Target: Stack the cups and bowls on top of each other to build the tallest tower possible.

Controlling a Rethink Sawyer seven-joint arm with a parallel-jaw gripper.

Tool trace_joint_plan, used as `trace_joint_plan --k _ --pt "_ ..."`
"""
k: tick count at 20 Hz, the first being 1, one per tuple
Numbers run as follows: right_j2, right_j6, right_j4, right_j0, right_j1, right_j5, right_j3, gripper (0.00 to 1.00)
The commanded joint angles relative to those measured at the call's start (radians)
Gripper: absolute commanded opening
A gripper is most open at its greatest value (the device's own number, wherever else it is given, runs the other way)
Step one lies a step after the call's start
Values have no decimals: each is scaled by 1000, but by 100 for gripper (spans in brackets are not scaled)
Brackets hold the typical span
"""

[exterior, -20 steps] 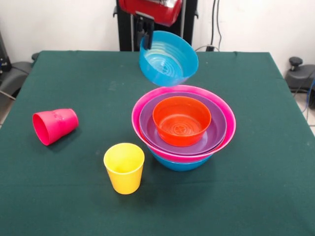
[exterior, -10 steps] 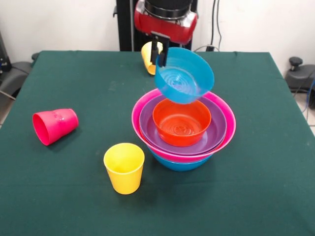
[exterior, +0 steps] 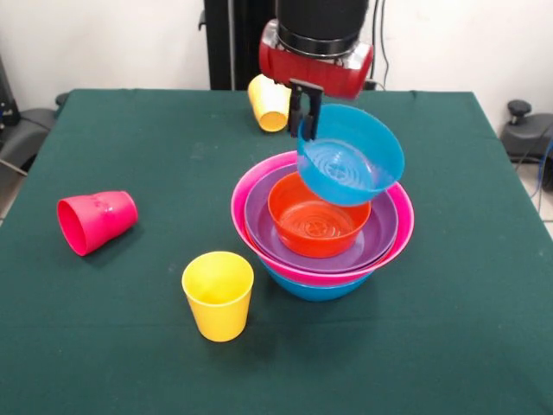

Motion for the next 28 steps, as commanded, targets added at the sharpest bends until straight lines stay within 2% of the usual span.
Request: trace_joint_plan --k 1,4,10,21,24,28 --pt "-12 39 -8 27 62 -9 -82 100" --pt "-30 62 -30 39 56 -45 -81 100" --pt "-28 47 -34 25 57 -99 -69 100" --pt "-11 38 9 1 83 -128 -49 100" --pt "-30 75 13 30 84 -105 -39 100" --pt "-49 120 18 61 95 -120 -23 100"
